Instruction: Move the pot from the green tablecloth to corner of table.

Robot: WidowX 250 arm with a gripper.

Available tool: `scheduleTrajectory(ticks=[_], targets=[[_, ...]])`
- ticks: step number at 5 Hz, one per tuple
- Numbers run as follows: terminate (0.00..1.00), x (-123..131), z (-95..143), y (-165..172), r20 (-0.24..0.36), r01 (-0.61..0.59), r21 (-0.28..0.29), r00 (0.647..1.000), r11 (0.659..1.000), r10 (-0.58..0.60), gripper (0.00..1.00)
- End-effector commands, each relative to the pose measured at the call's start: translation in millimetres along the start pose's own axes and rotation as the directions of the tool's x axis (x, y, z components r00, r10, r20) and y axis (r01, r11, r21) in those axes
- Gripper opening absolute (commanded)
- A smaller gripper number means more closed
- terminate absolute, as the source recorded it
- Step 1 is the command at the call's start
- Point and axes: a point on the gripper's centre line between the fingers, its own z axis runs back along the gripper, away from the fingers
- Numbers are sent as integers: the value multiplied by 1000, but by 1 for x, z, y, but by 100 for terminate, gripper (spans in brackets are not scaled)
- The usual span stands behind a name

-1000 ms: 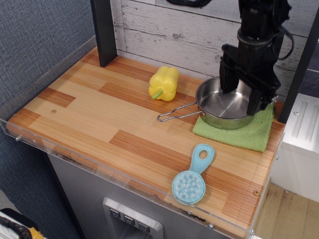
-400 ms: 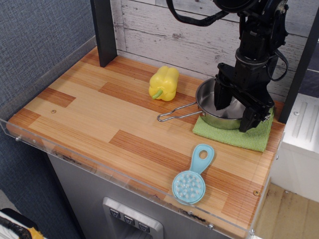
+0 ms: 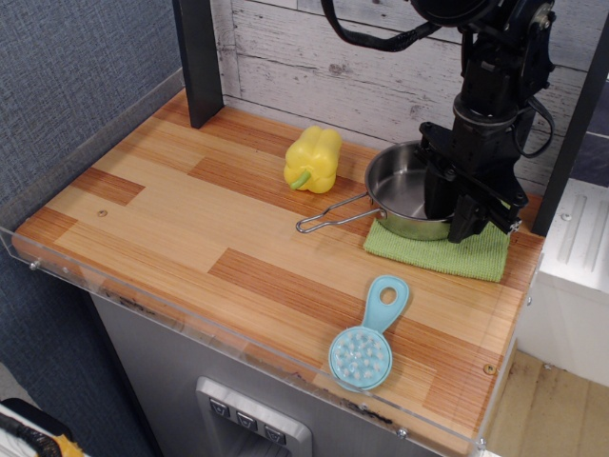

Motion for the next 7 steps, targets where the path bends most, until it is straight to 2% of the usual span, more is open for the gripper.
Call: scheduleTrajectory(ticks=[1,3,5,6,7], targets=[[0,0,26,-5,55,17,37,998,999,-19,0],[0,-6,45,-3,131,63,55,989,997,-70,0],[0,-20,88,15,234,46,144,969,989,-80,0],[0,-45,108,36,243,-14,189,970,982,-32,0],[0,-85,112,68,216,-147,167,970,975,109,0]])
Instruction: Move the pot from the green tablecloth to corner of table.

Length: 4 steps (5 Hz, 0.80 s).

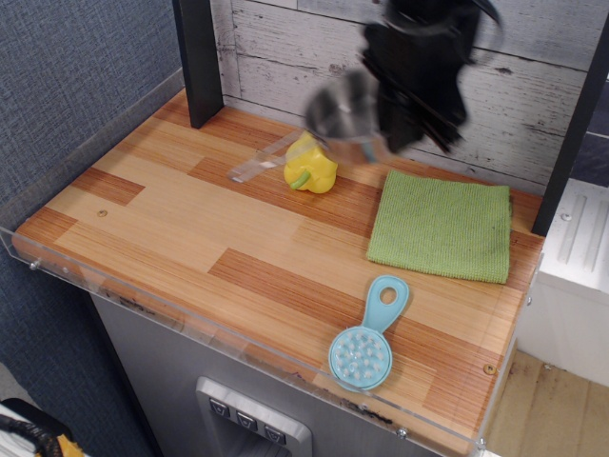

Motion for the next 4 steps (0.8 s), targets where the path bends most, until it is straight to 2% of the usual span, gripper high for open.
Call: scheduleTrajectory(ticks=[1,2,3,4], targets=[[0,-78,29,58,-62,-242,53,968,969,245,0],[0,-100,29,73,-114,-266,62,955,962,272,0],[0,-107,12,80,-146,-276,45,949,960,280,0],[0,-101,-4,85,-157,-249,48,954,967,254,0]])
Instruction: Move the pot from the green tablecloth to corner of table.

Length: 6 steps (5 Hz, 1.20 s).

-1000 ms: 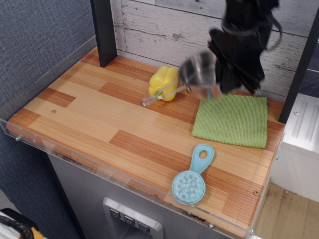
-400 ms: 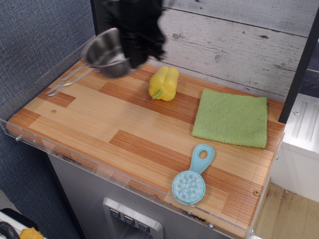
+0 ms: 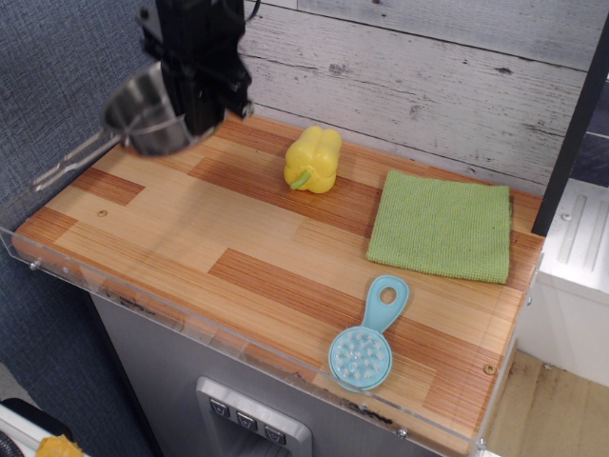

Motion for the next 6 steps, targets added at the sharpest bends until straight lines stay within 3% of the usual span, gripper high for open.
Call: scheduleTrajectory(ticks=[1,3,4,5,6], targets=[[0,9,-22,8,40,63,17,997,998,-64,0],[0,16,-59,22,16,116,-56,993,992,-115,0],[0,15,-65,25,25,144,-77,989,987,-143,0],[0,14,-62,24,18,168,-83,986,982,-167,100],[0,15,-48,16,21,195,-37,981,980,-195,100]])
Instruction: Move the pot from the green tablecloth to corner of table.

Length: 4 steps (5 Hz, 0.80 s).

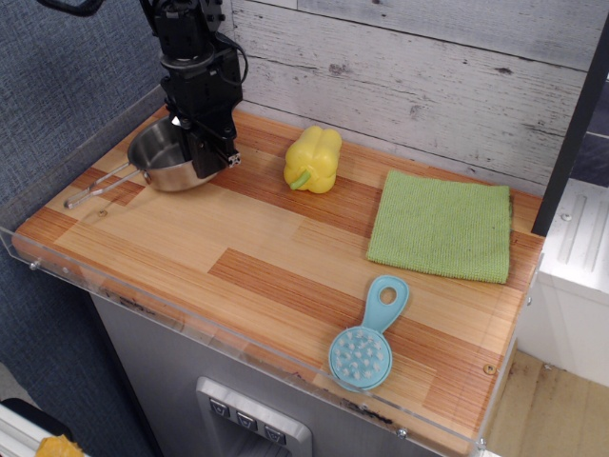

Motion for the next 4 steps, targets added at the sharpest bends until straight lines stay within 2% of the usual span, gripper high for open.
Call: scheduleTrajectory(ticks=[1,2,3,4], targets=[[0,0,47,-22,58,24,132,998,991,-32,100],[0,9,70,-33,127,-15,143,992,990,-3,100],[0,28,84,-53,157,-44,104,987,994,28,100],[0,35,82,-81,124,-150,34,982,988,145,100]])
